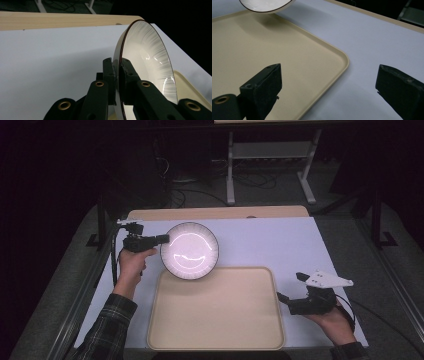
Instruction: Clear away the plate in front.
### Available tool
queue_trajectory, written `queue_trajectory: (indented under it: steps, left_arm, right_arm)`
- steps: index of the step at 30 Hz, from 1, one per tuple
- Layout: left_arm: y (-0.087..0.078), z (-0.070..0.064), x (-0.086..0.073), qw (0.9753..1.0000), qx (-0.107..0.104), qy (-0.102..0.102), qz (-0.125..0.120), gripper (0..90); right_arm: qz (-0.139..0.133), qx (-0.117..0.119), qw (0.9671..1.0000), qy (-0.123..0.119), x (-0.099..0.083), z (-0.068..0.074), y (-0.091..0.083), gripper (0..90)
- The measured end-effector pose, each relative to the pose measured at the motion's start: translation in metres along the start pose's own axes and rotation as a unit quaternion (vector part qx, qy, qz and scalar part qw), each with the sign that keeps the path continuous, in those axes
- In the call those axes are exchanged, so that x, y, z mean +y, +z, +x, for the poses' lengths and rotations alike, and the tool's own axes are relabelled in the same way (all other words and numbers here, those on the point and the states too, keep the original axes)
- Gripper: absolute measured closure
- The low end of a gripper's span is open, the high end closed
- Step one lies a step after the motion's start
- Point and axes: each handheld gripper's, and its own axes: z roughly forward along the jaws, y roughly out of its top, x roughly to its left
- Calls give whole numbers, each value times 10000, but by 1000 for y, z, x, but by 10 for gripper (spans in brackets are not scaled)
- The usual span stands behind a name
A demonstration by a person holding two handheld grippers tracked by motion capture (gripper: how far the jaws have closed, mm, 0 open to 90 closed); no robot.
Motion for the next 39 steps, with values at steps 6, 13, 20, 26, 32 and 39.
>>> queue_trajectory:
  steps: [6,13,20,26,32,39]
  left_arm:
    - [-3,-10,-5,9997,-110,206,80,849]
    - [-2,-23,-12,9987,-297,371,205,849]
    - [0,-33,-21,9974,-434,477,336,850]
    - [2,-39,-33,9959,-617,520,414,849]
    - [4,-47,-45,9940,-742,563,574,850]
    - [13,-52,-57,9910,-751,653,897,848]
  right_arm:
    - [0,-3,10000,4,0,0,0,60]
    - [10,-7,10000,5,0,0,0,60]
    - [12,-12,10000,7,0,0,0,60]
    - [15,-18,10000,3,0,0,0,60]
    - [22,-22,10000,-26,0,2,0,60]
    - [35,-34,10000,-37,-1,2,0,60]
